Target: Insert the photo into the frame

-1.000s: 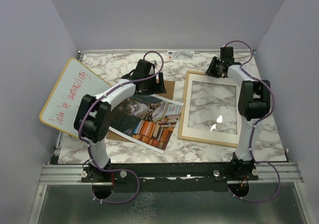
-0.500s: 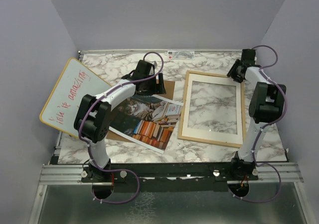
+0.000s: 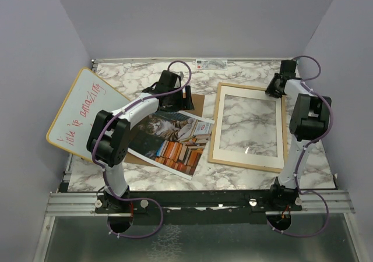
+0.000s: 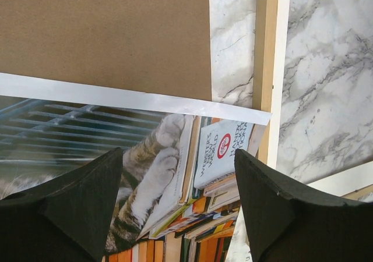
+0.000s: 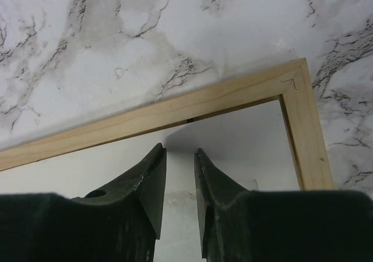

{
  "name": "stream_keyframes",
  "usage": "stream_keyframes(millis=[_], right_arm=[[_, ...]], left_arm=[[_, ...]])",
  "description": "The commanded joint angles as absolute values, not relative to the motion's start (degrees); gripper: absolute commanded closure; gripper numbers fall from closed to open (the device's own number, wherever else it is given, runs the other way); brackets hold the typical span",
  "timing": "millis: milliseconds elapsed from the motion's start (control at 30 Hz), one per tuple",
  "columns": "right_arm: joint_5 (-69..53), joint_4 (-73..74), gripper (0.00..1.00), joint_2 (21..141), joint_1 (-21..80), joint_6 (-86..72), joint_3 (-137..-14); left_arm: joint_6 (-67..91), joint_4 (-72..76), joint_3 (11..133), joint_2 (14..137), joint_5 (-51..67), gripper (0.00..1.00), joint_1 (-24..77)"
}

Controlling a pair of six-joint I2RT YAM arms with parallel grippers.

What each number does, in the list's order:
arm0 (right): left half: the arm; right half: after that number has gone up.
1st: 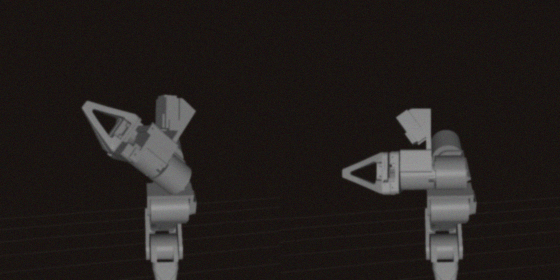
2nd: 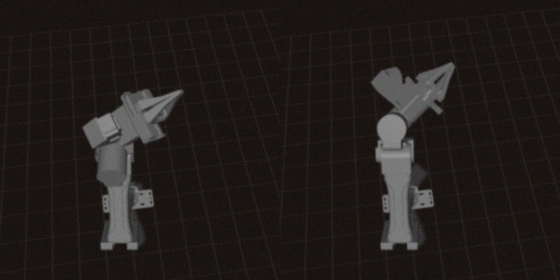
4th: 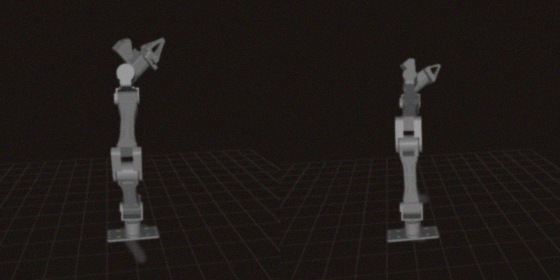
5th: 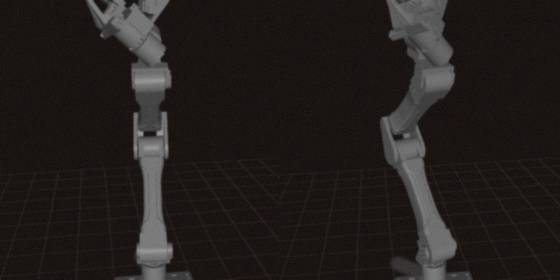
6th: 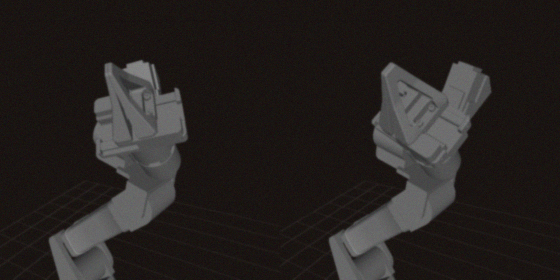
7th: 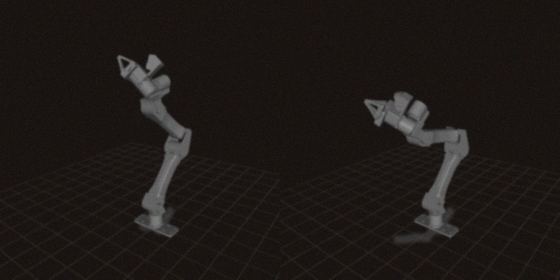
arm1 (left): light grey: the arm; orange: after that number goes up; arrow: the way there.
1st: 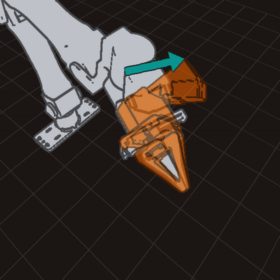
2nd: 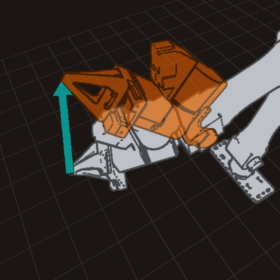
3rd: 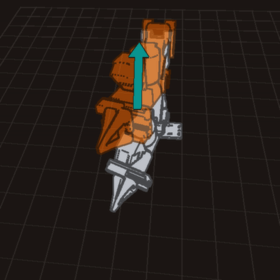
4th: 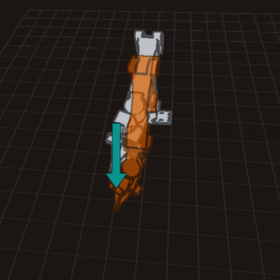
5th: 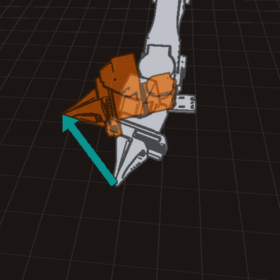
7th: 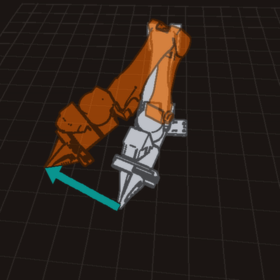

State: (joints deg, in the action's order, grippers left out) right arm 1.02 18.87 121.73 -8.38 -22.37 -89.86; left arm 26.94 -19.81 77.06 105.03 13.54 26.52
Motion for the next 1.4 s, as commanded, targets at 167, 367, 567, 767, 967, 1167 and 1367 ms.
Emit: stream_keyframes(millis=[167,367,567,767,967,1167,1367], right_arm=[[1.55,17.16,0.68,125.70,-8.89,-20.81,-91.45],[3.37,17.26,0.60,123.88,-8.89,-21.13,-89.30],[0.45,11.69,0.74,120.53,-8.89,-19.91,-87.44],[-0.76,11.06,0.77,121.13,-8.88,-19.17,-89.16],[-0.18,10.76,0.71,122.93,-8.90,-18.90,-89.03],[1.69,13.17,0.62,123.70,-8.94,-18.81,-88.27],[0.43,13.80,0.59,122.27,-8.90,-19.02,-85.80]], left_arm=[[26.54,-19.41,77.12,106.16,13.94,0.23,26.54],[26.54,-19.40,77.17,106.25,13.92,0.23,26.54],[26.54,-19.43,77.43,106.56,14.19,0.23,26.54],[26.56,-19.45,77.17,106.36,14.15,0.23,26.54],[26.59,-19.50,76.99,106.34,14.12,0.23,26.54],[26.63,-19.49,77.08,106.37,14.24,0.23,26.54],[26.63,-19.46,77.43,106.93,14.32,0.23,26.54]])
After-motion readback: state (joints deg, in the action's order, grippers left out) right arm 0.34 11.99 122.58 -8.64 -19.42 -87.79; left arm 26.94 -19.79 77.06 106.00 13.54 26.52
